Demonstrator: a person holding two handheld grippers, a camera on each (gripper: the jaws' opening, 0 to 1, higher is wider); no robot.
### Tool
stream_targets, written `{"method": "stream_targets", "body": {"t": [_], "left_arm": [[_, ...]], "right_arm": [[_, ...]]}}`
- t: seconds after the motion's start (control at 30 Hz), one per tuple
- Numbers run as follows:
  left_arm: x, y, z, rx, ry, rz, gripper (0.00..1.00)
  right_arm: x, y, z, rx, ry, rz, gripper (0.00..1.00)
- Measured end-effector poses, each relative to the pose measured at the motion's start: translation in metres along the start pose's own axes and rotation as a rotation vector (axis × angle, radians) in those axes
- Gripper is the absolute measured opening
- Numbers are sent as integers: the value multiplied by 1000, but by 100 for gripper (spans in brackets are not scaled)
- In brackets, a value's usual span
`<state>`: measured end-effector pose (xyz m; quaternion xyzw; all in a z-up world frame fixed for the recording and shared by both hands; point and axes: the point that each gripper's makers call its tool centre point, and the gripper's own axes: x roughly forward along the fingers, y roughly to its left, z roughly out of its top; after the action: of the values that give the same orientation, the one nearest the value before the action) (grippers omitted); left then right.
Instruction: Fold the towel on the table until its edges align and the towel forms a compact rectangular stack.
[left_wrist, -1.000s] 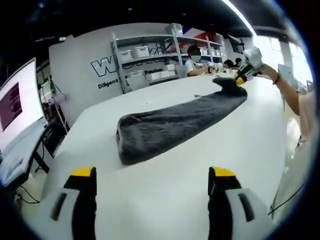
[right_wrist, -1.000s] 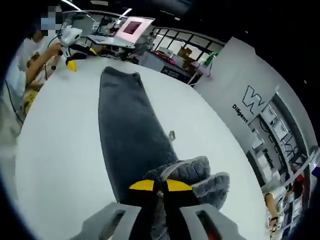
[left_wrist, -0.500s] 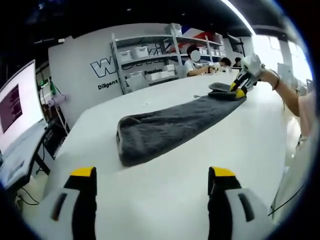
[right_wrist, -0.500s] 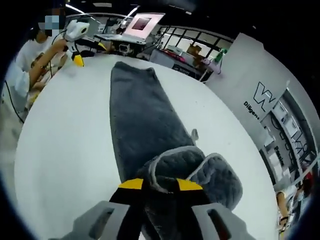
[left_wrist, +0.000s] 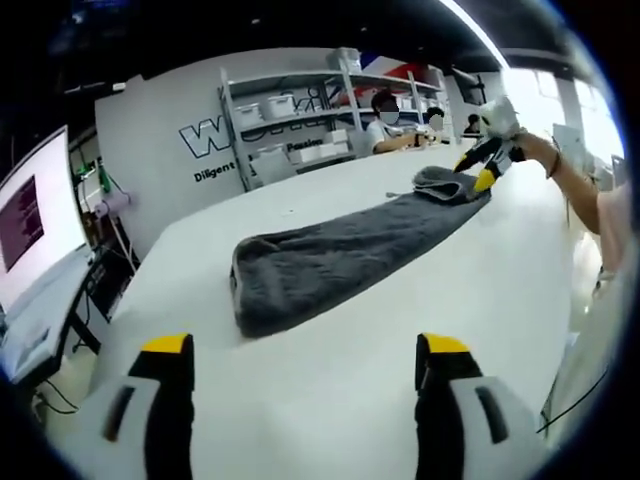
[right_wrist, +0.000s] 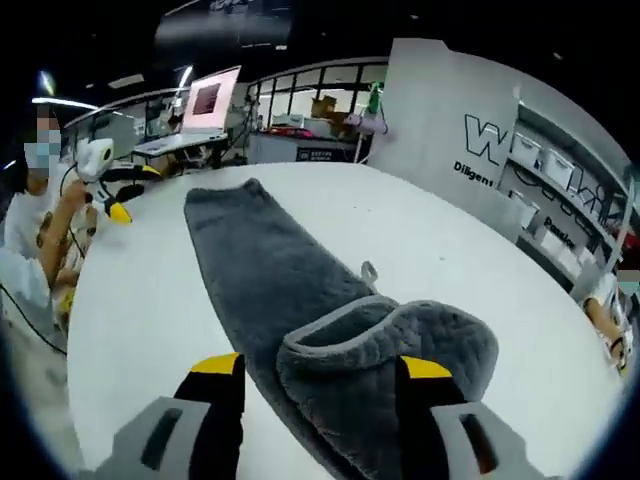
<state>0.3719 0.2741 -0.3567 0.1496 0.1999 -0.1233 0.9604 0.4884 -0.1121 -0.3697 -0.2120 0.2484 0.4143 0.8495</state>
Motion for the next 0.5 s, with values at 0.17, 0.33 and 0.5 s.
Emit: {"method": "stream_targets", "body": {"t": [0.17,0.33,0.5], "left_arm": [[-2,3,0,2,2,7,96],[-4,3,-1,4,3,8,96],[-5,6,-6,-1,12,11,95]], "right_arm": [[19,2,1,17,-20,-53,53],[24,-5,-2,45,-21,-94,44],[26,-14,-5,37,-40,-95,20]]}}
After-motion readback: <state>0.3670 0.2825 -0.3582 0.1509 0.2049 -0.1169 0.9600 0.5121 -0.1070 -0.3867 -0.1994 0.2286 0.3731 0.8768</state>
